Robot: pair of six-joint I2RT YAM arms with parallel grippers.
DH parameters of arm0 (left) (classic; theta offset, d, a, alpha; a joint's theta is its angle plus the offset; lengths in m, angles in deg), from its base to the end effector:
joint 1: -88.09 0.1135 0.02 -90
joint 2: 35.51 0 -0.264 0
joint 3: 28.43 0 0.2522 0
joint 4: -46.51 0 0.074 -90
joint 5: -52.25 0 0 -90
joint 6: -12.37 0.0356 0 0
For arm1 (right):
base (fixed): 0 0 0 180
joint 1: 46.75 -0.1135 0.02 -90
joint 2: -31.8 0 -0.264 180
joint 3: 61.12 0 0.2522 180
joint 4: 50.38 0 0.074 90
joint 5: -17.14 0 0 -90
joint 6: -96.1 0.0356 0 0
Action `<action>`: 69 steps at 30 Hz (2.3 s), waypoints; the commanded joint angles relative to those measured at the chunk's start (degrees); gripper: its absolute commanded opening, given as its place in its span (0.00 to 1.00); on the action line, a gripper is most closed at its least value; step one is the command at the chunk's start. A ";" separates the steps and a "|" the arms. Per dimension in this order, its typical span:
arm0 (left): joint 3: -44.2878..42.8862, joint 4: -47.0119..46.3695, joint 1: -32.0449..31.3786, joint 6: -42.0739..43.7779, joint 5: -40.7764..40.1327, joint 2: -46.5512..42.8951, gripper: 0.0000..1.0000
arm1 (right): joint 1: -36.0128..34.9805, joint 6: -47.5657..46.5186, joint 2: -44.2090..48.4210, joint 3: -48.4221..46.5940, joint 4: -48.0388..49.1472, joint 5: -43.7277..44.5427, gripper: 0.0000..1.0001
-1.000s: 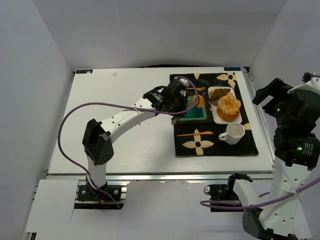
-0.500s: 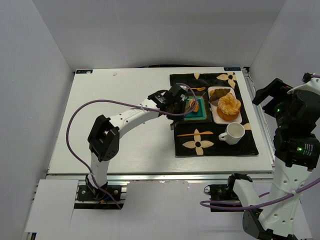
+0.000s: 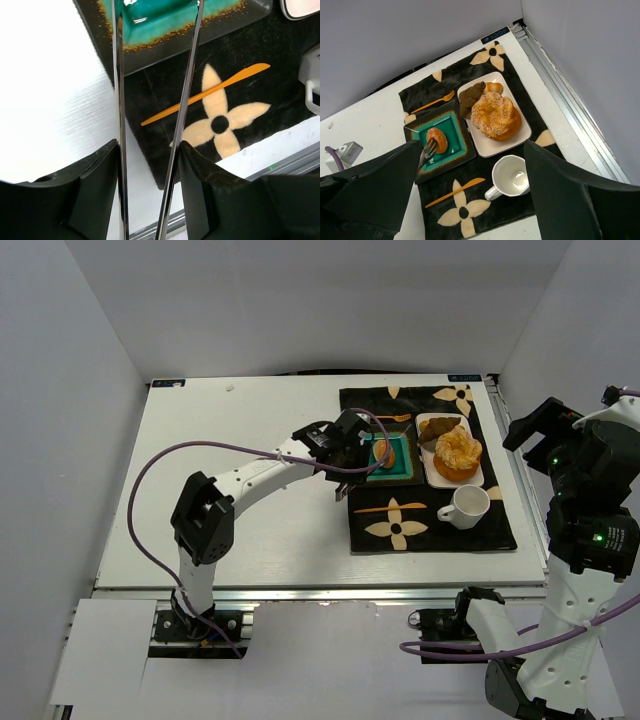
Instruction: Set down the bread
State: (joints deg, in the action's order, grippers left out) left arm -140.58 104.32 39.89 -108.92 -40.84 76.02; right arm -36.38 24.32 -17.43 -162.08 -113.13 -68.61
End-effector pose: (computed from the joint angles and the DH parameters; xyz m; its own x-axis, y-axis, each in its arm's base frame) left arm 0.2870 -0.3181 0.2697 -0.8552 0.1784 -0.4866 0.3285 0.9128 -0.2427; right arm 0.1090 -0.0226 0.4905 -0.1001 0.3353 -0.9368 0.2973 0.9086 0.2934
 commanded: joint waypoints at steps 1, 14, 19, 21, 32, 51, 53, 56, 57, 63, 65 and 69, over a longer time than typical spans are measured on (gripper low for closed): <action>0.04 0.86 -0.05 -0.70 -2.53 -5.87 0.59 | -0.17 0.06 -0.25 0.36 3.81 -1.00 0.89; 0.12 7.53 -0.05 -1.41 -4.81 -14.30 0.59 | -0.18 0.77 -0.86 1.50 4.87 -2.14 0.89; 5.39 10.87 -0.05 -3.68 -11.04 -20.28 0.56 | -0.09 1.29 -0.78 2.56 5.48 -2.49 0.89; 10.31 13.06 0.04 -5.88 -16.66 -23.00 0.56 | -0.09 1.47 -0.78 3.09 5.57 -2.67 0.89; 27.46 8.51 0.13 -13.10 -29.52 -28.21 0.52 | -0.26 3.23 -1.13 5.02 5.49 -6.62 0.89; 40.74 -8.54 -3.03 -19.60 -15.10 -20.39 0.59 | -1.14 3.14 0.72 8.10 3.99 -6.45 0.89; 39.69 -8.37 -3.30 -19.16 -14.93 -19.51 0.62 | -1.14 3.14 0.89 8.36 3.82 -6.36 0.89; 38.98 -8.19 -3.56 -18.90 -14.75 -18.54 0.71 | -1.23 3.14 0.98 8.80 3.73 -6.45 0.89; 38.80 -8.11 -3.65 -18.81 -14.58 -18.45 0.73 | -1.23 3.14 0.98 8.80 3.82 -6.45 0.89; 36.61 -4.69 -3.65 -18.28 -15.80 -18.36 0.92 | -1.32 3.31 0.45 8.71 4.34 -6.54 0.89; 33.46 -0.39 -3.65 -18.37 -18.25 -19.32 0.93 | -1.32 3.40 0.28 8.71 4.61 -6.54 0.89; 23.55 10.77 -3.65 -19.42 -26.92 -23.36 0.94 | -1.32 4.02 -0.42 8.10 4.78 -5.66 0.89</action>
State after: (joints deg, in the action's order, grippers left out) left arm -108.32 106.83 36.50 -127.39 -59.05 58.34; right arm -37.41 27.78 -17.39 -153.41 -110.62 -74.58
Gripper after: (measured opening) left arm 0.940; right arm 0.893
